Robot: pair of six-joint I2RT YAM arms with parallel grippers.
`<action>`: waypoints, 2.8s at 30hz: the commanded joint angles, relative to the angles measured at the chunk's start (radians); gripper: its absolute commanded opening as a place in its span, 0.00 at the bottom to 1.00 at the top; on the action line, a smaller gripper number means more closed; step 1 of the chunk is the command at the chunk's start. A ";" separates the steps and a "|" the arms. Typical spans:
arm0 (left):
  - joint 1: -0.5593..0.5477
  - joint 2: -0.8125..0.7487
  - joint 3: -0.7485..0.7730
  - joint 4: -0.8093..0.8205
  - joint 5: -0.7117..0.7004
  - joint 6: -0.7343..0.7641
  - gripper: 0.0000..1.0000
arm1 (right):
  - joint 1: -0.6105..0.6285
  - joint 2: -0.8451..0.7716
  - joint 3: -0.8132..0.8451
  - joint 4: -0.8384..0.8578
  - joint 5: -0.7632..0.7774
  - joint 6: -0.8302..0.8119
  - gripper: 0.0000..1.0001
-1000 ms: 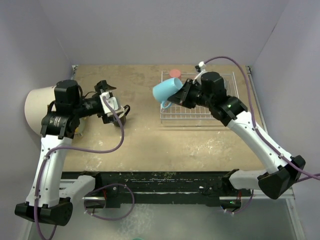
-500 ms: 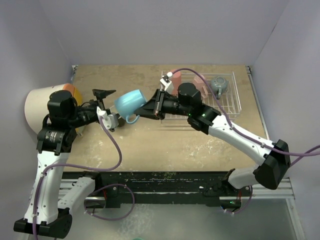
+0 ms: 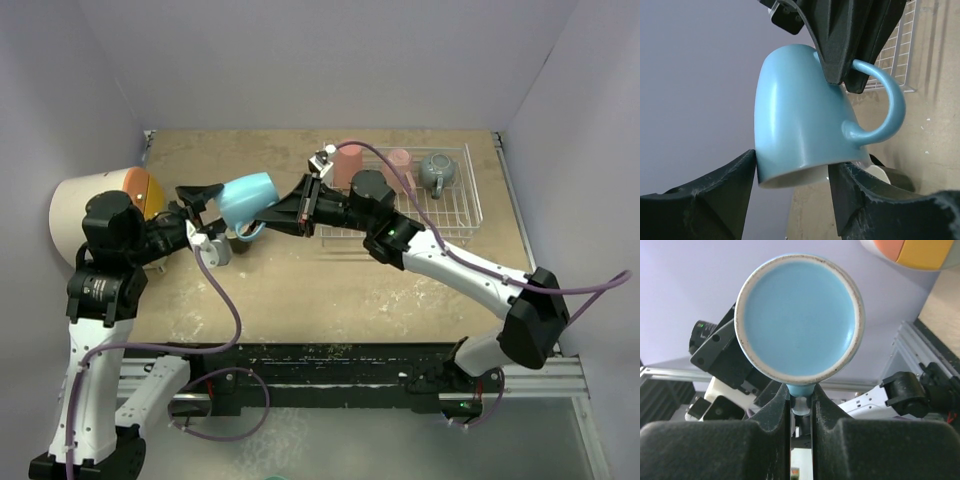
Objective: Unload the cups from the dish rack
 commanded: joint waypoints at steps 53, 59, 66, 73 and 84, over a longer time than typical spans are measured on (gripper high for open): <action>0.028 1.413 0.961 -0.517 -0.724 -0.499 0.00 | -0.414 -0.016 0.356 -1.091 0.798 -0.954 1.00; 0.034 1.460 0.947 -0.485 -0.708 -0.492 0.00 | -0.500 0.097 0.374 -1.020 0.789 -1.056 1.00; 0.035 1.461 0.912 -0.443 -0.684 -0.490 0.22 | -0.589 0.217 0.363 -0.905 0.682 -1.175 0.99; 0.035 1.415 0.849 -0.374 -0.681 -0.458 0.35 | -0.601 0.337 0.423 -0.865 0.684 -1.229 0.97; 0.035 1.359 0.862 -0.356 -0.683 -0.453 0.47 | -0.615 0.430 0.469 -0.844 0.681 -1.303 0.88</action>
